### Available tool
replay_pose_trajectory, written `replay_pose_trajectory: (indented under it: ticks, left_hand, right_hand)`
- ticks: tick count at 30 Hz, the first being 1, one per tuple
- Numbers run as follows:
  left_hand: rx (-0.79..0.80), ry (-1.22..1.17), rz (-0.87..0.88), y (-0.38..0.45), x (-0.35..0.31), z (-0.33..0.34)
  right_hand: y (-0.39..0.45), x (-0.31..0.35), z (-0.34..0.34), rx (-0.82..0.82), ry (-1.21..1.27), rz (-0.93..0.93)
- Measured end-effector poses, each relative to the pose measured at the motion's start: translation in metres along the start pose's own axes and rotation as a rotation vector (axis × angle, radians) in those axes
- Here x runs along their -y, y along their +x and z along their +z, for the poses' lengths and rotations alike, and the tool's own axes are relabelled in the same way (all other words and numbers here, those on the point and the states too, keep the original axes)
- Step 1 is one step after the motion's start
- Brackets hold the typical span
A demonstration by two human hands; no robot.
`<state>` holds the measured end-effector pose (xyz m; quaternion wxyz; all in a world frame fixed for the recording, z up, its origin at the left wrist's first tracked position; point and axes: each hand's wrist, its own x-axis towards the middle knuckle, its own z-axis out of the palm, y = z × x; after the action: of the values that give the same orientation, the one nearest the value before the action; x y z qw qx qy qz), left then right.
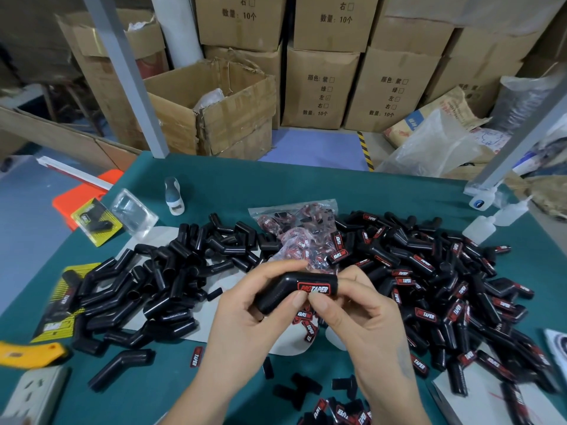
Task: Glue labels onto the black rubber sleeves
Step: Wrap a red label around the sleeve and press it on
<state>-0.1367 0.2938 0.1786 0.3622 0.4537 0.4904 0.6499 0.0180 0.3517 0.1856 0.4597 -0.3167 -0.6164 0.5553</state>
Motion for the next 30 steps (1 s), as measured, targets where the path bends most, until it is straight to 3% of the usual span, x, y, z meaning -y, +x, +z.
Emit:
replay_pose_trajectory:
  ticks: [15,21,30]
  left_hand:
    - [0.026,-0.026,0.014,0.0023,-0.0064,-0.0049]
    - [0.047,0.062,0.078,-0.0012,-0.0065,-0.0048]
    - [0.037,0.014,0.054,-0.0026,-0.0095,-0.0041]
  right_hand:
    - [0.0014,0.0019,-0.0067,0.083,-0.048,0.003]
    - [-0.0006,0.0035,-0.0028,0.052,-0.055,-0.02]
    - [-0.0028,0.0007,-0.0039,0.032,-0.028,-0.008]
